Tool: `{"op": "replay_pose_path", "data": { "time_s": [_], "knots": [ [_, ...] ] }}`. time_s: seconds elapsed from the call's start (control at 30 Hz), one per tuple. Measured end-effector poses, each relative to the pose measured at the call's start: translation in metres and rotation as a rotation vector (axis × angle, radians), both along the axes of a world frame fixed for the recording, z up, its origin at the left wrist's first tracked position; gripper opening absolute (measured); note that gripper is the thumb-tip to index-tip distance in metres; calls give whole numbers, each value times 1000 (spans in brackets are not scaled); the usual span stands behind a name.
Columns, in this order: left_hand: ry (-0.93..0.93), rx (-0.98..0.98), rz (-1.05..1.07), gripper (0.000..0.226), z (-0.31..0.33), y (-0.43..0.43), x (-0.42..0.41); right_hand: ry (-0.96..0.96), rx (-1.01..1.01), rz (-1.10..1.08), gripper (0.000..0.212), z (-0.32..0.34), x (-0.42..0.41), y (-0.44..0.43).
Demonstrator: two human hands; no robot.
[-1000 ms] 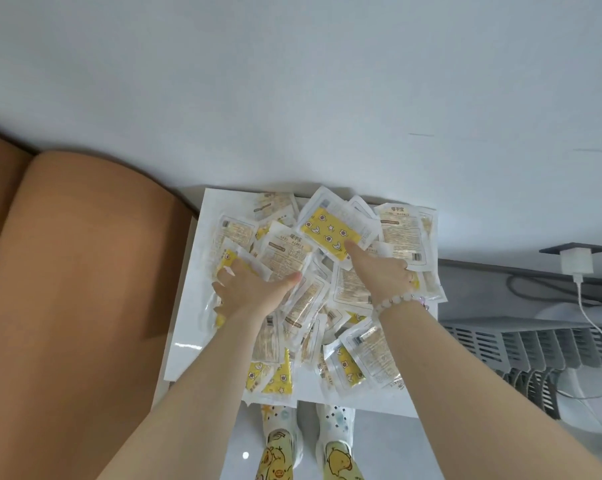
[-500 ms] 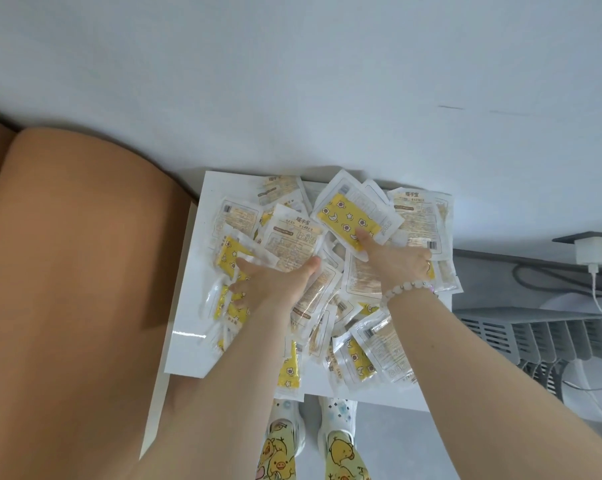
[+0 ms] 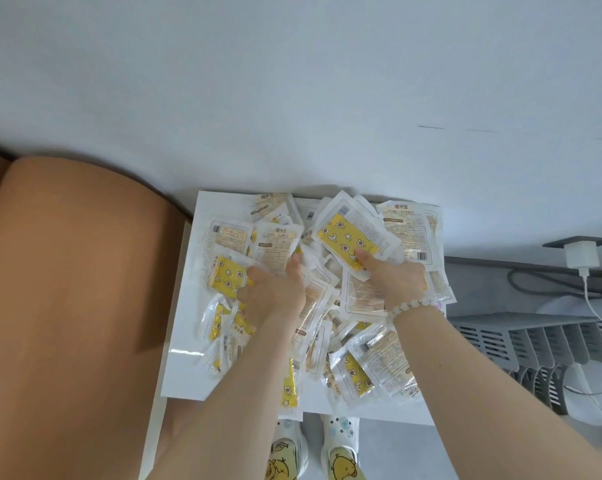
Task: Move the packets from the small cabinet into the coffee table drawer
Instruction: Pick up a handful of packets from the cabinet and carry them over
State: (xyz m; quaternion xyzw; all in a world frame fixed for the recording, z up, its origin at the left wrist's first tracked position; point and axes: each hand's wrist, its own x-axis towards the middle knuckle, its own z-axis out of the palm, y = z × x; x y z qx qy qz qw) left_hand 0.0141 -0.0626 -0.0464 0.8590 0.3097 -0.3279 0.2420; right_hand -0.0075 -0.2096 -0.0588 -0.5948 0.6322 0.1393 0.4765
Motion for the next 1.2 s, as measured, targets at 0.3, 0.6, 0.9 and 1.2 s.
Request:
{"op": "replay_pose_path", "data": {
  "time_s": [0.3,0.6,0.9,1.2],
  "knots": [
    [-205,129,-354,56,14,7,-6,-53,64,46,58,15,-10,-3],
    [-260,3,-401,67,48,2,-17,-114,117,-19,37,36,-18,-1],
    [-402,-251,-273,28,104,-4,8,-259,295,-198,47,68,-34,-8],
    [-358,-618,62,25,163,3,10,-439,539,-152,42,135,-67,-46]
  ]
}}
